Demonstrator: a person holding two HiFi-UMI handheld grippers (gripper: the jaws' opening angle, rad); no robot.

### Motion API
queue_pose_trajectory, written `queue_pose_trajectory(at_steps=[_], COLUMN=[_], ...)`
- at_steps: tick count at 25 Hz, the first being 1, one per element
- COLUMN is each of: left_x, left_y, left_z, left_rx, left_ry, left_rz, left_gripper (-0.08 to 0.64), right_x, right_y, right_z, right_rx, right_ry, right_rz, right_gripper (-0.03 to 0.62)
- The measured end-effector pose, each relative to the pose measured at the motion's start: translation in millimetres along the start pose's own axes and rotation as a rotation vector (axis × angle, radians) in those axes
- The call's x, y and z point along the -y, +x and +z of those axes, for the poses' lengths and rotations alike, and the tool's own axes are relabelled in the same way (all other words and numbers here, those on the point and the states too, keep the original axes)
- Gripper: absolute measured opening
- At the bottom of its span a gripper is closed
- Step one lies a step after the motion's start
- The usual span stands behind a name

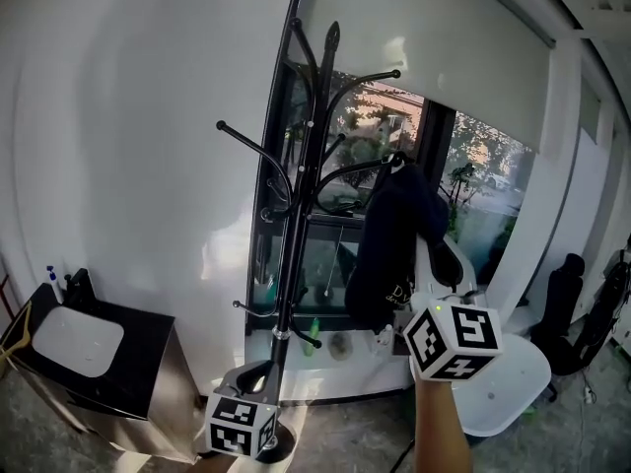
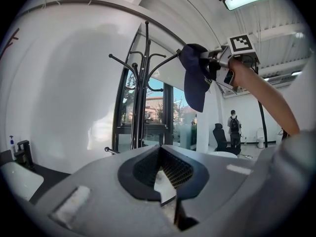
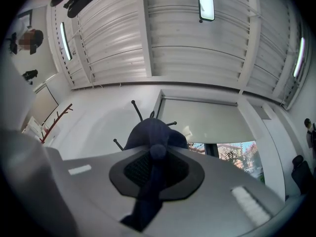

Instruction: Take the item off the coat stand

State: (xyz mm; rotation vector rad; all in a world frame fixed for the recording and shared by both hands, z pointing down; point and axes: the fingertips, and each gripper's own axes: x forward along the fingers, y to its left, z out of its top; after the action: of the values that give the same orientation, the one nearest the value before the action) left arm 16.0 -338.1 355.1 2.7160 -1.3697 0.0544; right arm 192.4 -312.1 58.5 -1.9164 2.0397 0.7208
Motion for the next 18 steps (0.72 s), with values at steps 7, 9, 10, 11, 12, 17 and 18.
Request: queue_pose_trajectory(at_steps=[7,9,10,11,12,17,18], left_x=[13.2,14.1,14.2,14.0,13.8,13.6,13.3], left_y=[-12.6,-19.8,-23.2,-26.3,-28.9,-39.9,-42.7], left_z=[8.8,7.8,7.5,7.2,6.9,6.4,4.7], left_rx=[0.014,0.015,0.017,0.020,0.023,0.026,0.024], left_ry=[0.017,0.019,0.020,0.020,0.020,0.020,0.023], left_rz=[-0.016,-0.014,-0.012,-0.010,-0.007,0.006,0.009], left_gripper=[0.000,0.000,0.000,0.000,0.000,0.000,0.000], right_x=[-15.3,-21.0,-24.4,-28.1,-32.1,-62.9,-71.1], right_y=[-34.0,-45.3,-51.9,-58.7,-65.4,-93.6,-100.1], right_z=[-12.4,-20.1,-24.1,-28.5,-33.2,-60.6,-69.2], right_rx=[-0.032,-0.047,-0.053,-0.060,-0.067,-0.122,-0.138], right_ry=[-0.014,-0.009,-0.009,-0.009,-0.009,0.007,0.016], right_rz=[0.015,0.020,0.022,0.023,0.025,0.062,0.072], right_gripper=[0.038,0.038,0.038,0.038,0.038,0.040,0.040])
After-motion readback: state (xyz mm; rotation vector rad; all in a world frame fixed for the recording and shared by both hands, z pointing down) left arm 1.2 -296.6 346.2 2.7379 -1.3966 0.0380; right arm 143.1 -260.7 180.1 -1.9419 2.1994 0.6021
